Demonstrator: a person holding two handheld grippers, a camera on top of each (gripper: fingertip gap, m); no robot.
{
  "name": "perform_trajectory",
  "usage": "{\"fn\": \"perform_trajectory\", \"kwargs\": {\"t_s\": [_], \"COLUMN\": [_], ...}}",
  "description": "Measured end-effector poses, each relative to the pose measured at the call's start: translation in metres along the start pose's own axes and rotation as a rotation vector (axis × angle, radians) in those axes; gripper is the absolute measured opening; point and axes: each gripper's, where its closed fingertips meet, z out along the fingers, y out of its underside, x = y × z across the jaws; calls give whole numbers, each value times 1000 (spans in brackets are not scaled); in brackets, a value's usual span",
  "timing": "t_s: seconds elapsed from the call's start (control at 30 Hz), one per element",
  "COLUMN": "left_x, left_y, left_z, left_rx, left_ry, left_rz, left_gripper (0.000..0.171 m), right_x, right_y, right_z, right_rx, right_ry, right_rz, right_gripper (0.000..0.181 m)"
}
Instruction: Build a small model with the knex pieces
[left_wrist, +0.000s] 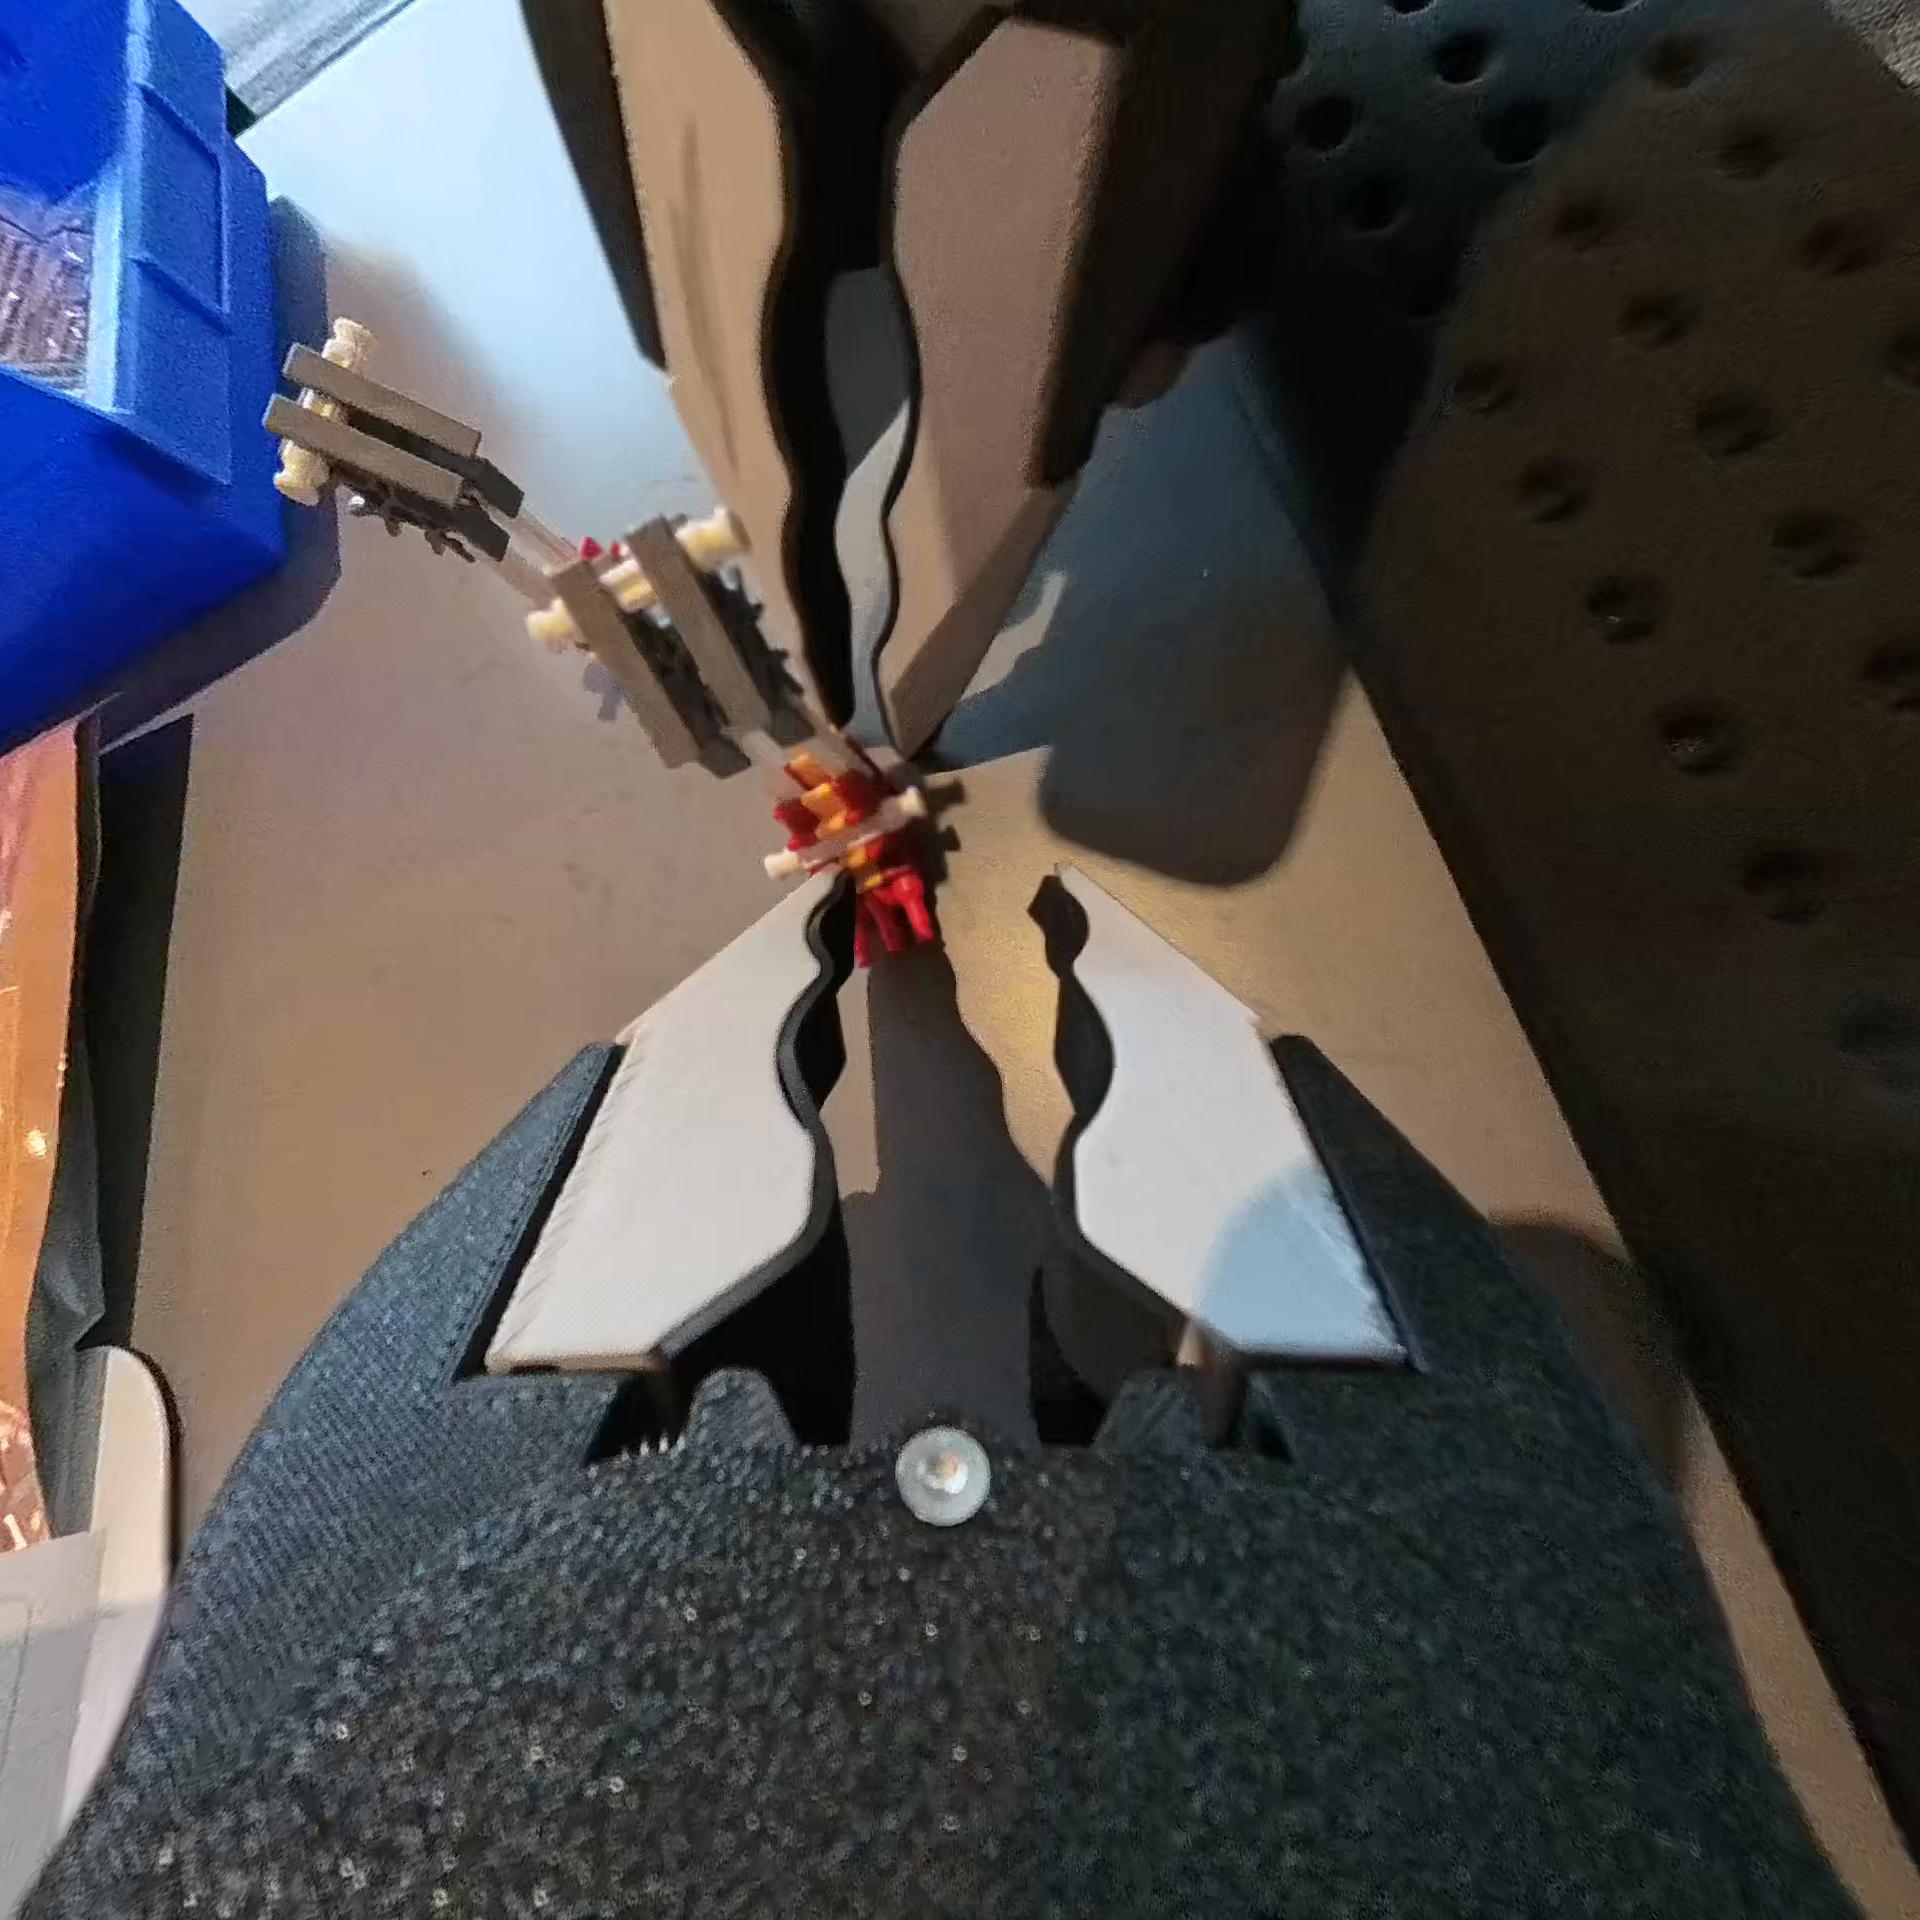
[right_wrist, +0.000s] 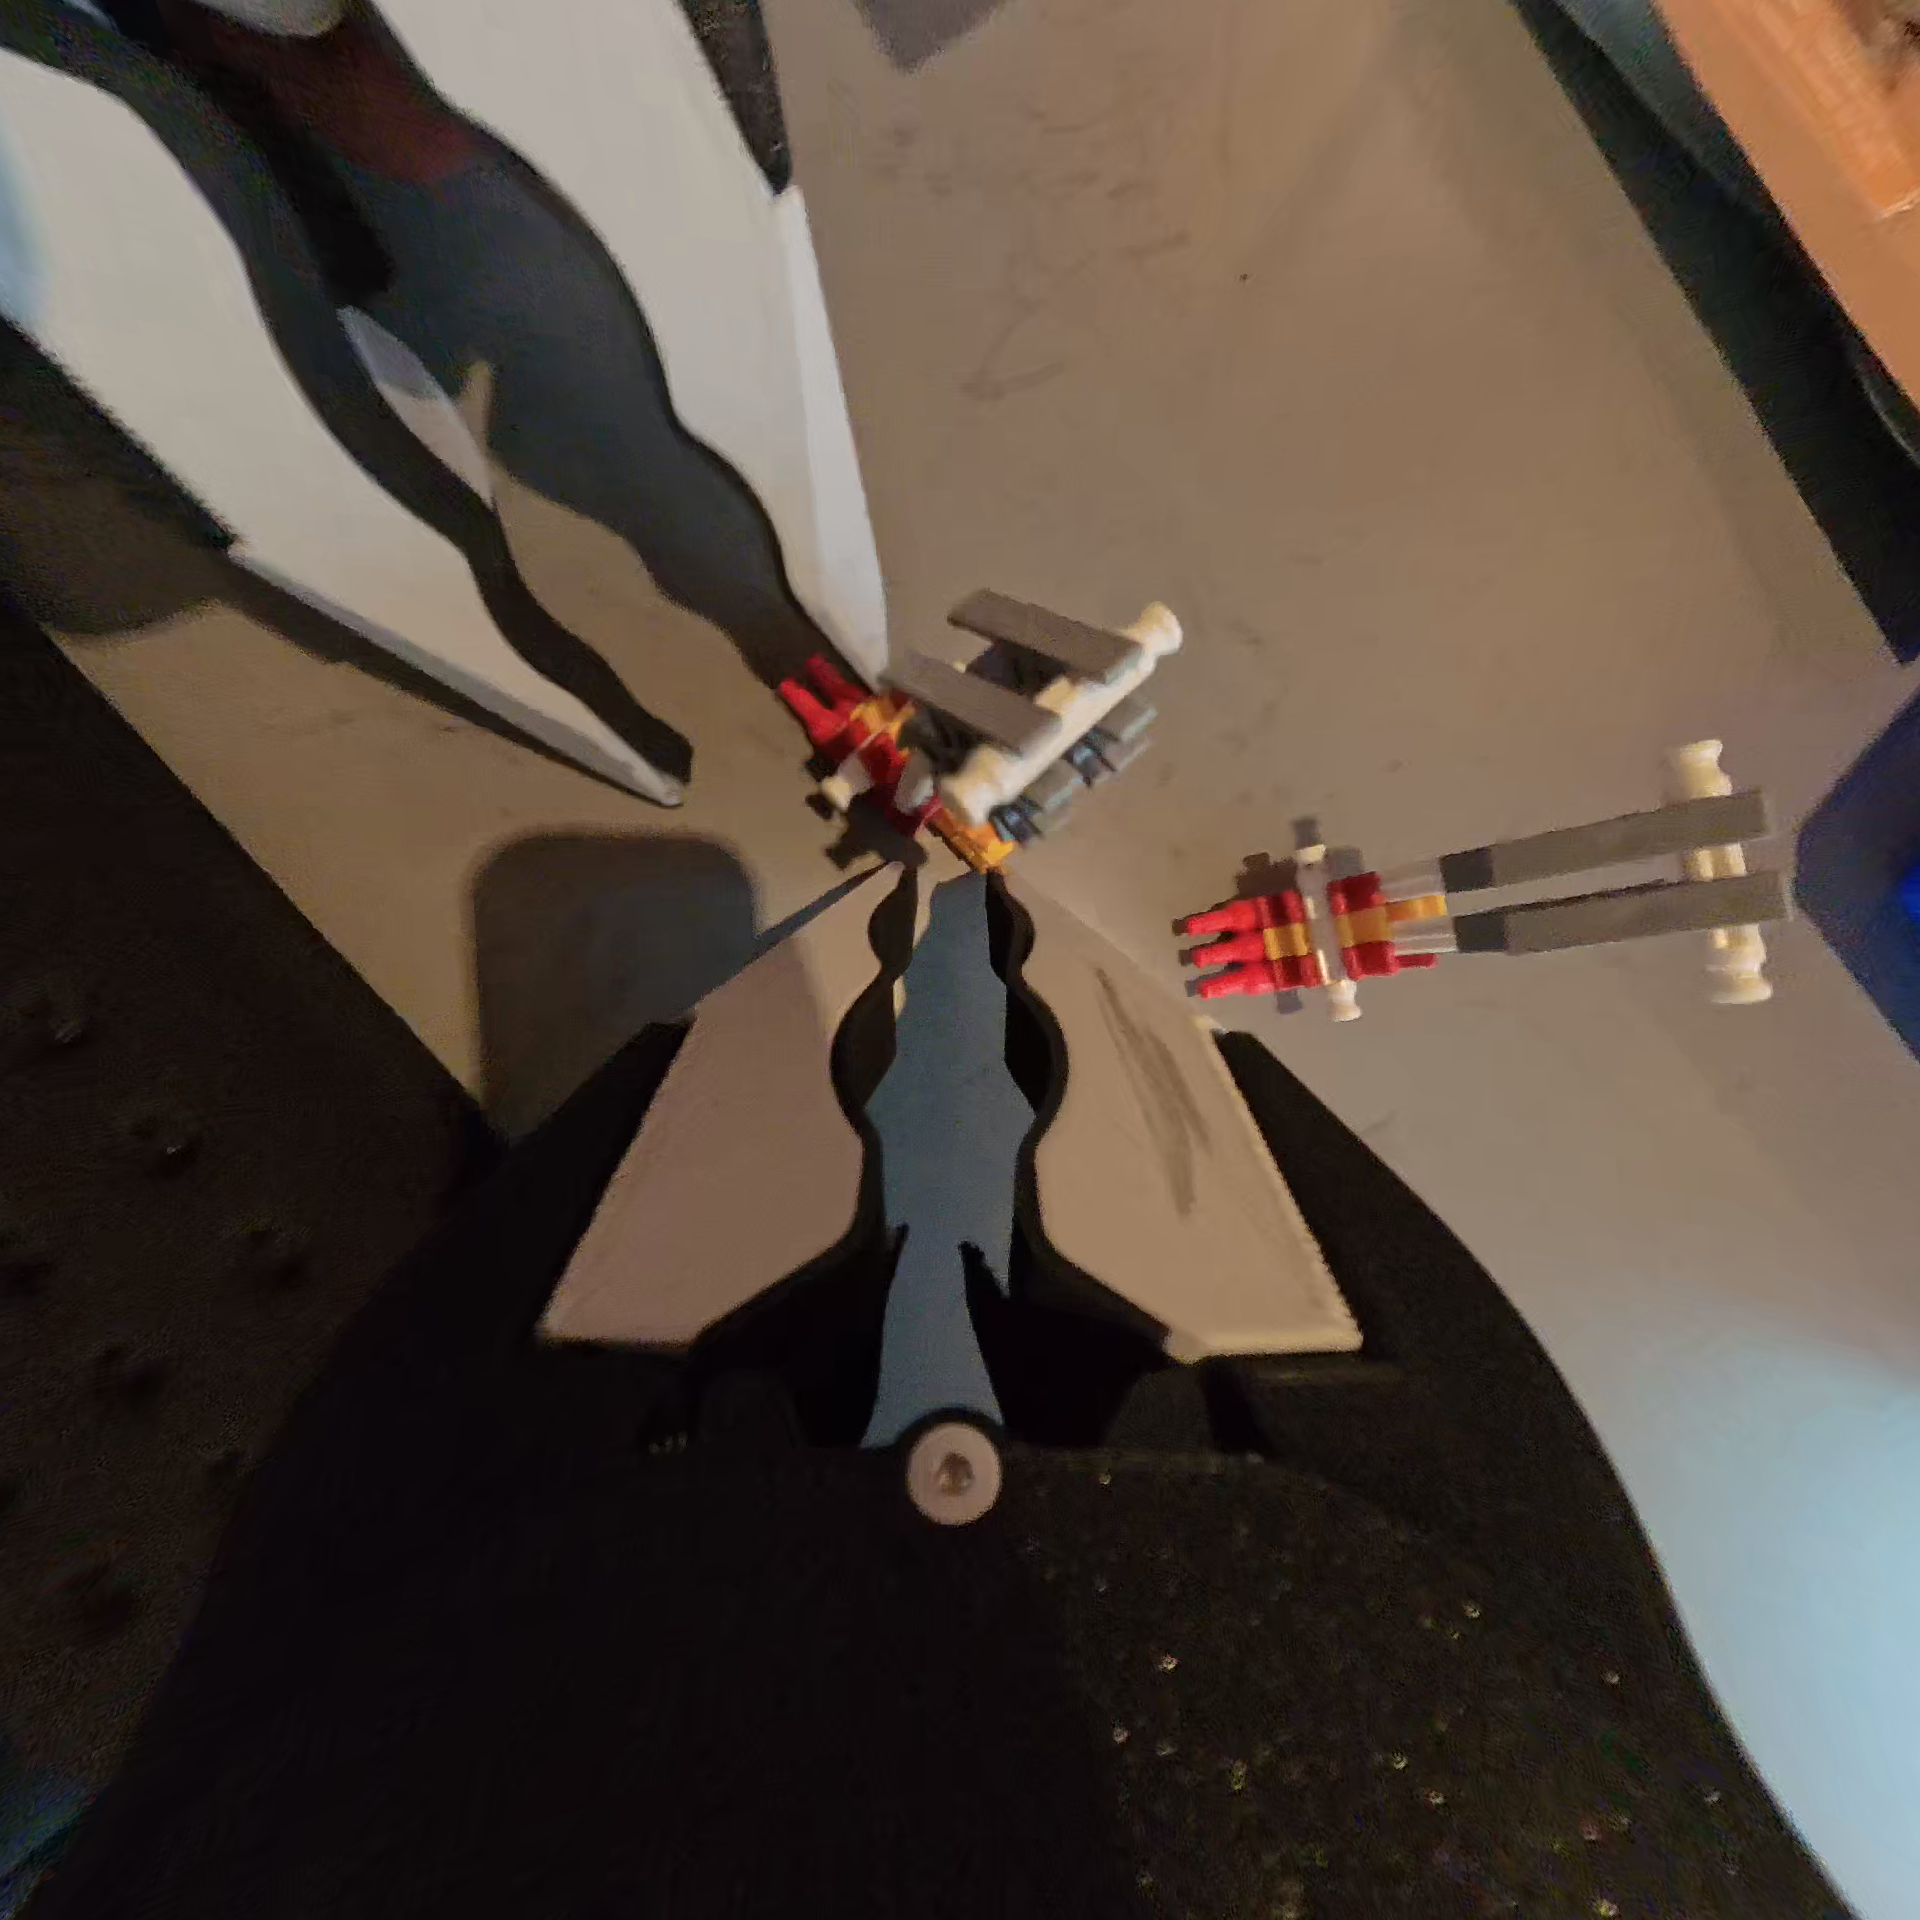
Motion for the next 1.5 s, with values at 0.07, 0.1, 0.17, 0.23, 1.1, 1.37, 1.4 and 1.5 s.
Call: {"fn": "perform_trajectory", "kwargs": {"t_s": [0.07, 0.1, 0.17, 0.23, 1.1, 1.37, 1.4, 1.5], "left_x": [3, 6, 8, 9, -42, -55, -57, -62], "left_y": [-1, -2, -3, -5, 3, 3, 3, 3], "left_z": [0, -1, 0, 1, 15, 22, 22, 25], "left_rx": [5, 6, 8, 11, -26, -41, -45, -52], "left_ry": [17, 29, 23, 21, -126, -186, -196, -218], "left_rz": [-16, -12, 8, 13, -154, -188, -194, -201], "left_gripper": [37, 37, 35, 37, 44, 44, 44, 44], "right_x": [4, 7, 8, 9, 78, 60, 56, 52], "right_y": [-3, -6, -11, -14, 3, 4, 5, 6], "right_z": [3, 5, 10, 12, 4, 0, -2, -3], "right_rx": [2, 7, 16, 22, 139, 139, 138, 137], "right_ry": [-1, 6, -4, -8, -54, -124, -138, -142], "right_rz": [4, 5, -1, -5, 170, 82, 75, 63], "right_gripper": [13, 12, 10, 10, 36, 35, 35, 36]}}
